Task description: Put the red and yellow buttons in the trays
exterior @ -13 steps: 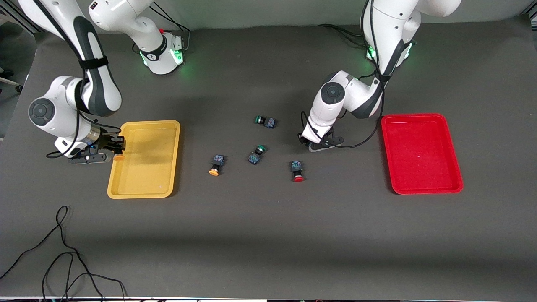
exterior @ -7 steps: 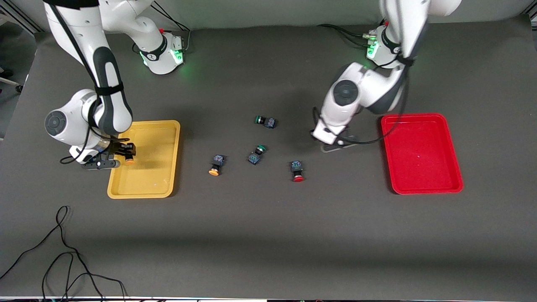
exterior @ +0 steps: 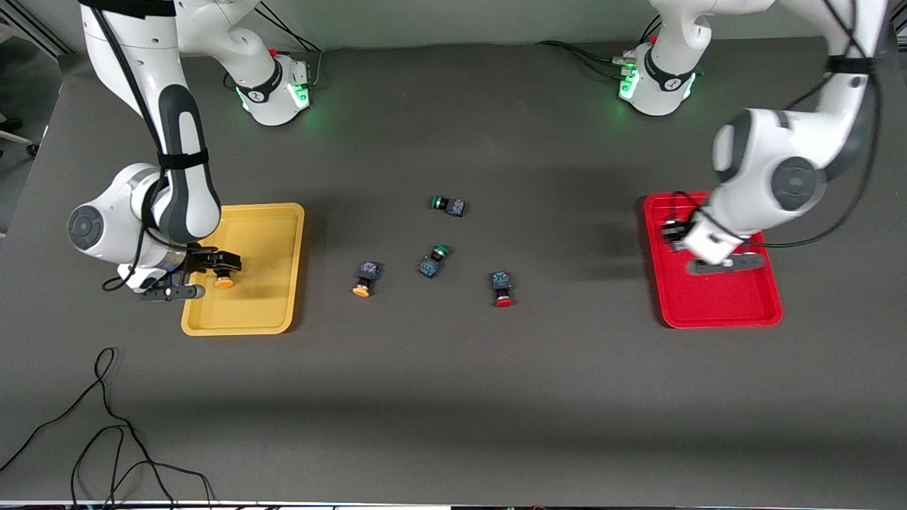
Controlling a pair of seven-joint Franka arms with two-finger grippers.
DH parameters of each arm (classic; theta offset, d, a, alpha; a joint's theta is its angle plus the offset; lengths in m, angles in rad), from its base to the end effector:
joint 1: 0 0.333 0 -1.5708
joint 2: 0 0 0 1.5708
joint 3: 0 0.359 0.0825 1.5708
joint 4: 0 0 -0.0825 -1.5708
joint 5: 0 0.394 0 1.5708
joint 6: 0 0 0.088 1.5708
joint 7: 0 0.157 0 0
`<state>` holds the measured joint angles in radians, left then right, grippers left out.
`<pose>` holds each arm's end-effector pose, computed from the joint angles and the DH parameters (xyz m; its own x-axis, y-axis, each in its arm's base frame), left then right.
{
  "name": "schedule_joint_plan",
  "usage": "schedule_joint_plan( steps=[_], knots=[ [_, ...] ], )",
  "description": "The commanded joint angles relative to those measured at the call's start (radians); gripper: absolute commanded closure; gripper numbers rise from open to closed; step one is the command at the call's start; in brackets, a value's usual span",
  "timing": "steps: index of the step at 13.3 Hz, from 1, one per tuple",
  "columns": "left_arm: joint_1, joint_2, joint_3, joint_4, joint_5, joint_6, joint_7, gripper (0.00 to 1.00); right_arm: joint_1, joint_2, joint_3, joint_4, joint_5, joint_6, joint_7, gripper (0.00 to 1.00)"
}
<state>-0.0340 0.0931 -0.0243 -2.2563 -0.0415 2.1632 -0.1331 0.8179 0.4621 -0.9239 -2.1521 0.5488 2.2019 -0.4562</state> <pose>0.5103 -0.0332 0.2943 0.9772 0.0985 -0.1881 0.1016 -0.9948 0.0069 0.5543 -0.0262 0.2301 0.9894 -0.0001 -0.1450 -0.0122 -0.9966 -0.0821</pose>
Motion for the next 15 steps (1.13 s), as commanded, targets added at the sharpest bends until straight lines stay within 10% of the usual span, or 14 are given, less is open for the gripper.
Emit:
schedule_joint_plan(
  steps=[1,6,7,8,15],
  knots=[
    [0.028,-0.026,-0.016,-0.121,0.018,0.126,0.058,1.00,0.029,-0.017,-0.021,0.124,-0.070,-0.153,0.143,0.00],
    [0.121,0.034,-0.017,-0.190,0.032,0.285,0.122,1.00,0.301,-0.023,-0.018,0.213,-0.086,-0.203,0.541,0.00],
    [0.126,0.048,-0.017,-0.189,0.032,0.300,0.122,0.34,0.367,-0.017,-0.016,0.207,-0.058,-0.167,0.610,0.00],
    [0.129,0.048,-0.017,-0.187,0.032,0.306,0.124,0.01,0.430,-0.004,-0.016,0.196,-0.008,-0.125,0.654,0.00],
    [-0.037,0.043,-0.037,-0.002,0.015,0.114,-0.029,0.00,0.520,0.229,0.091,0.090,0.327,0.302,0.628,0.00]
  ],
)
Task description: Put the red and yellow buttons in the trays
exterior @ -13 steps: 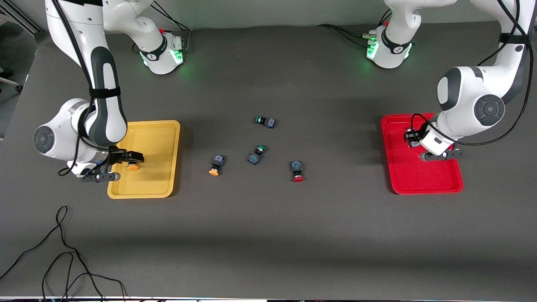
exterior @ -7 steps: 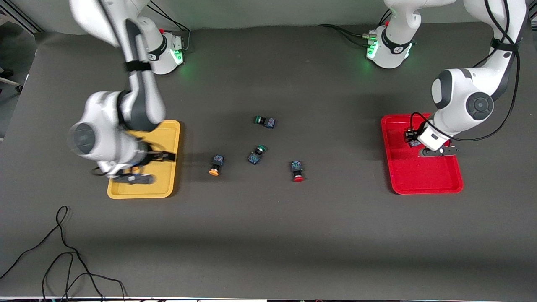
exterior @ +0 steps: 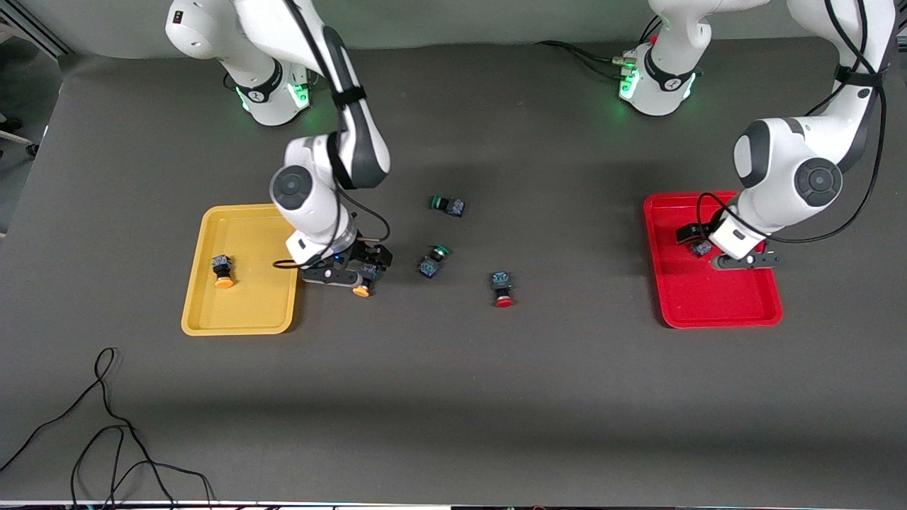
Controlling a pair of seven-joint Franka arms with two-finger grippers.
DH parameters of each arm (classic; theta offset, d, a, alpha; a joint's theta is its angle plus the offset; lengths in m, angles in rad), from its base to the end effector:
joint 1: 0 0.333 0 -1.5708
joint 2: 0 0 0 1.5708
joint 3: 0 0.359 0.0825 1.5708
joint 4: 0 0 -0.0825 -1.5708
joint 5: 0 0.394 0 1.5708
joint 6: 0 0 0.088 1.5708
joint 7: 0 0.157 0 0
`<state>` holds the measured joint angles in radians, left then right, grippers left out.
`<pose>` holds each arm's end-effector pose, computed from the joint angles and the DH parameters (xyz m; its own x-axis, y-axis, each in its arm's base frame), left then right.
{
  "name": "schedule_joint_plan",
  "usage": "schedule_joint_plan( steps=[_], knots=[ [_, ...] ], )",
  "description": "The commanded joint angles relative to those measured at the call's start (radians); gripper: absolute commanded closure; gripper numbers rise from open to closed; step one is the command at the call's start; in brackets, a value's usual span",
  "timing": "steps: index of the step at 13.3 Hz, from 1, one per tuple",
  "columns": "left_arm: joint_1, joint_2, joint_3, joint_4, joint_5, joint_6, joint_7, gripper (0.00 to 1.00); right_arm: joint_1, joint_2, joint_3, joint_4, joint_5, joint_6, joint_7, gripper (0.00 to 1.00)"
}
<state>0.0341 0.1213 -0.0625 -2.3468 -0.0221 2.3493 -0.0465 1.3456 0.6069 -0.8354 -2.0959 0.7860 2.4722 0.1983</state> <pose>0.5041 -0.0158 0.2567 0.9923 0.0334 -0.1194 0.0355 -0.9992 0.0158 0.5204 0.3113 0.1955 0.9761 -0.2124 0.0466 -0.2084 -0.9749 -0.0790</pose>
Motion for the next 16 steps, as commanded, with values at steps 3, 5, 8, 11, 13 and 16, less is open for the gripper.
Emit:
schedule_joint_plan(
  steps=[3,5,8,11,13,16],
  knots=[
    [-0.297,0.139,0.001,0.321,-0.004,-0.164,-0.448,0.00,-0.034,0.102,0.002,0.045,0.111,0.027,-0.037,0.00],
    [-0.399,0.289,0.001,0.565,-0.004,-0.278,-0.635,0.00,-0.060,0.103,0.024,0.054,0.113,0.030,-0.037,0.08],
    [-0.479,0.518,-0.003,0.880,-0.002,-0.308,-0.751,0.00,-0.137,0.110,0.085,0.074,0.113,0.031,-0.043,0.31],
    [-0.536,0.609,-0.003,0.949,-0.004,-0.286,-0.776,0.01,-0.137,0.110,0.088,0.076,0.113,0.031,-0.045,0.57],
    [-0.548,0.621,-0.008,0.957,-0.004,-0.280,-0.773,0.01,-0.137,0.093,0.087,0.080,0.108,0.024,-0.054,0.64],
    [-0.618,0.688,-0.008,0.937,0.010,-0.141,-0.791,0.04,-0.126,0.033,0.015,0.128,0.070,-0.153,-0.048,0.65]
  ],
)
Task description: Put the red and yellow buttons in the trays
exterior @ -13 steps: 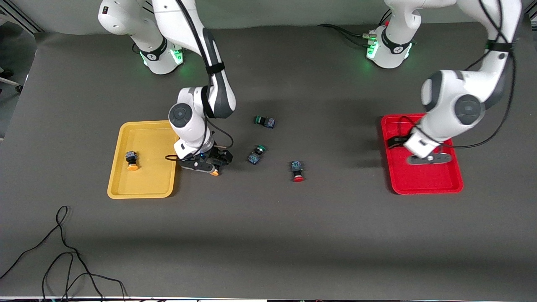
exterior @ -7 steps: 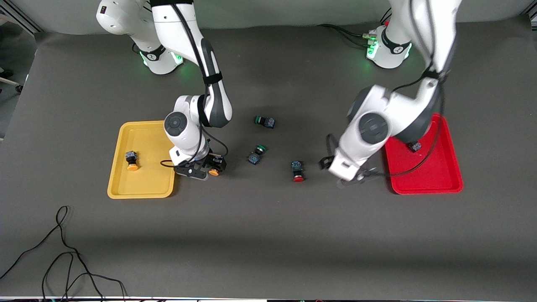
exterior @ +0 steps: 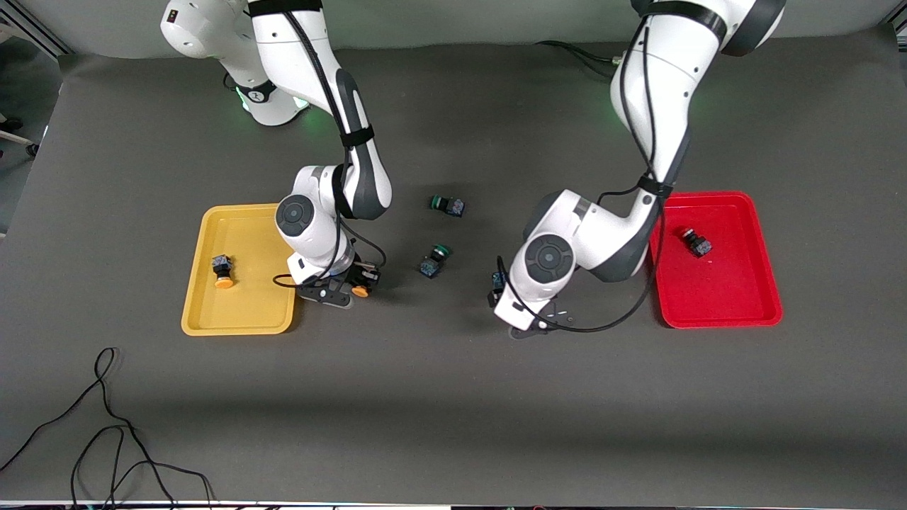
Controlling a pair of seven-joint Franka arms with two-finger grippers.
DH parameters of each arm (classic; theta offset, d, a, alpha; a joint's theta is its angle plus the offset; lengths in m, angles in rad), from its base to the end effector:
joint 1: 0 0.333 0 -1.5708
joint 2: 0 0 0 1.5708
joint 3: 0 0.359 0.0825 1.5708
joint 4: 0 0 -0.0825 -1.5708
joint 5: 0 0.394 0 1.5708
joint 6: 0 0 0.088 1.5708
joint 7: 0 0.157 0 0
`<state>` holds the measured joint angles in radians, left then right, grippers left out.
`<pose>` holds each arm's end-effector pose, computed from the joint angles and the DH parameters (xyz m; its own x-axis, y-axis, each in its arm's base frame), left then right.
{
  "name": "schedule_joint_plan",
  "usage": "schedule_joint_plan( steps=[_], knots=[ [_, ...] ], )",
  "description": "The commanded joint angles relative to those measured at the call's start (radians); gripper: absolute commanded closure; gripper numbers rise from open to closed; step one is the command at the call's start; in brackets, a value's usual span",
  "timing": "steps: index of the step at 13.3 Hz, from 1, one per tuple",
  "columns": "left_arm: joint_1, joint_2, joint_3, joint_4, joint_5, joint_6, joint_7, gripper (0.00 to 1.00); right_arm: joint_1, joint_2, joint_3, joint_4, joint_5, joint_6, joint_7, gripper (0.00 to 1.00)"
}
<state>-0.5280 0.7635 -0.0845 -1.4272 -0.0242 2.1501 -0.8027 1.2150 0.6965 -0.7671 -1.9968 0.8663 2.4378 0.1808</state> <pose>0.6255 -0.4287 0.2148 0.9714 0.2223 -0.0837 0.2251 -0.9740 0.0257 0.5554 0.2997 0.1682 0.9589 -0.2833 0.0138 -0.2805 -0.9543 -0.1026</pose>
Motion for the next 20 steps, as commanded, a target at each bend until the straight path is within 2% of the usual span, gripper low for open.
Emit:
schedule_joint_plan(
  steps=[1,3,5,6,7,8,10,13,14,17,18,20],
  knots=[
    [-0.056,0.053,0.014,0.011,0.013,0.073,-0.030,0.05,0.009,-0.060,-0.102,0.062,-0.047,-0.202,-0.029,0.65],
    [-0.059,0.068,0.014,-0.005,0.033,0.108,-0.020,0.12,0.008,-0.087,-0.187,0.134,-0.110,-0.386,-0.040,0.65],
    [-0.059,0.068,0.014,-0.035,0.043,0.136,-0.018,0.29,0.006,-0.123,-0.244,0.173,-0.209,-0.515,-0.082,0.65],
    [-0.058,0.068,0.014,-0.039,0.065,0.136,-0.016,0.51,0.006,-0.146,-0.274,0.173,-0.240,-0.555,-0.127,0.65],
    [-0.058,0.066,0.014,-0.039,0.073,0.133,-0.021,0.79,0.003,-0.155,-0.309,0.168,-0.259,-0.592,-0.188,0.65],
    [-0.058,0.065,0.014,-0.039,0.073,0.129,-0.032,1.00,-0.008,-0.155,-0.346,0.159,-0.266,-0.638,-0.298,0.65],
    [-0.053,0.057,0.014,-0.032,0.069,0.113,-0.036,1.00,-0.044,-0.146,-0.395,0.087,-0.270,-0.661,-0.539,0.65],
    [-0.008,-0.016,0.022,-0.029,0.075,0.013,-0.016,1.00,-0.176,-0.065,-0.390,0.044,-0.276,-0.649,-0.792,0.65],
    [0.017,-0.062,0.023,-0.035,0.078,-0.049,0.017,1.00,-0.220,-0.028,-0.356,0.047,-0.262,-0.642,-0.829,0.65],
    [0.191,-0.203,0.022,-0.096,0.089,-0.211,0.292,1.00,-0.383,0.000,-0.174,0.052,-0.227,-0.571,-0.839,0.65],
    [0.241,-0.261,0.023,-0.160,0.090,-0.211,0.380,1.00,-0.434,0.000,-0.116,0.058,-0.213,-0.568,-0.836,0.65],
    [0.339,-0.398,0.022,-0.316,0.116,-0.200,0.518,1.00,-0.453,0.001,-0.083,0.073,-0.208,-0.569,-0.818,0.65]
  ],
)
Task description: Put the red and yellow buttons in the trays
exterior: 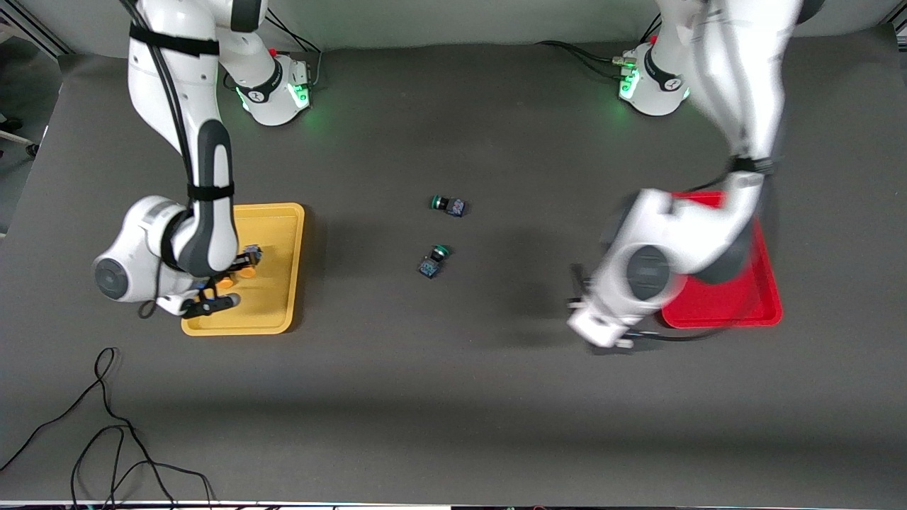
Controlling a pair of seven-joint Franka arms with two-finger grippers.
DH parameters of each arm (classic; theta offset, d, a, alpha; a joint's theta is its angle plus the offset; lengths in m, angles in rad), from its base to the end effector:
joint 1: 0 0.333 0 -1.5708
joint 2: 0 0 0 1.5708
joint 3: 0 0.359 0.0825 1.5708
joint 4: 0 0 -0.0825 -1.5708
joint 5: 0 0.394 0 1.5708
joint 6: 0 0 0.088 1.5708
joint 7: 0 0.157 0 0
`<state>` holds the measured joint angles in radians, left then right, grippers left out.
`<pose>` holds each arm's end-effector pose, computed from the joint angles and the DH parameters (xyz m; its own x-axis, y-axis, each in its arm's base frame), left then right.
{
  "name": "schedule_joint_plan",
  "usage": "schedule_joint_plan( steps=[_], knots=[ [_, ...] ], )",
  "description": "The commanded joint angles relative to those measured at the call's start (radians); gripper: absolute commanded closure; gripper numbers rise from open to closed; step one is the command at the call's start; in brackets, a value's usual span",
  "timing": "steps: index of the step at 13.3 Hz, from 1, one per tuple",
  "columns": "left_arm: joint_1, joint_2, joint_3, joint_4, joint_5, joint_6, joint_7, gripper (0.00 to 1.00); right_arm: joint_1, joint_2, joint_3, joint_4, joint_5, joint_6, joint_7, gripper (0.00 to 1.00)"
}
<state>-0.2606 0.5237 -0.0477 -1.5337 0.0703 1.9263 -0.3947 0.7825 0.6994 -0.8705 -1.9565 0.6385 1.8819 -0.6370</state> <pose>0.6752 -0.2019 0.3246 0.9922 0.0666 -0.1056 0.0576 -0.9947 -0.0855 0.5650 0.0203 0.1753 0.9039 0.2109 -0.3721 0.1466 -0.9701 -0.1936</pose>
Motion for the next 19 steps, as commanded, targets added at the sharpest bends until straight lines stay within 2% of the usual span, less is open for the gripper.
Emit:
schedule_joint_plan(
  steps=[1,2,3,6,8,9,12,18,19],
  knots=[
    [0.092,-0.221,-0.015,-0.286,0.022,0.042,0.158,1.00,-0.022,-0.001,0.021,0.036,0.033,-0.013,0.002,0.60],
    [0.121,-0.272,-0.015,-0.359,0.022,0.069,0.206,1.00,-0.022,0.002,0.022,0.045,0.041,-0.017,0.009,0.22],
    [0.165,-0.296,-0.015,-0.417,0.023,0.103,0.252,1.00,-0.022,0.000,0.021,0.053,0.041,-0.024,0.034,0.00],
    [0.320,-0.297,-0.015,-0.544,0.022,0.251,0.456,1.00,-0.008,-0.044,0.011,0.100,0.018,-0.032,0.089,0.00],
    [0.377,-0.292,-0.014,-0.655,0.023,0.405,0.531,1.00,-0.008,-0.104,0.008,0.157,-0.055,-0.067,0.117,0.00],
    [0.403,-0.285,-0.014,-0.678,0.025,0.436,0.566,1.00,-0.008,-0.132,0.007,0.189,-0.091,-0.084,0.147,0.00],
    [0.497,-0.263,-0.015,-0.680,0.026,0.445,0.738,1.00,-0.005,-0.227,-0.001,0.249,-0.190,-0.119,0.241,0.00],
    [0.520,-0.222,-0.015,-0.720,0.017,0.548,0.740,1.00,0.023,-0.363,0.001,0.335,-0.353,-0.176,0.402,0.00],
    [0.520,-0.219,-0.015,-0.723,0.017,0.557,0.737,0.88,0.027,-0.397,0.011,0.341,-0.396,-0.178,0.445,0.00]
  ],
)
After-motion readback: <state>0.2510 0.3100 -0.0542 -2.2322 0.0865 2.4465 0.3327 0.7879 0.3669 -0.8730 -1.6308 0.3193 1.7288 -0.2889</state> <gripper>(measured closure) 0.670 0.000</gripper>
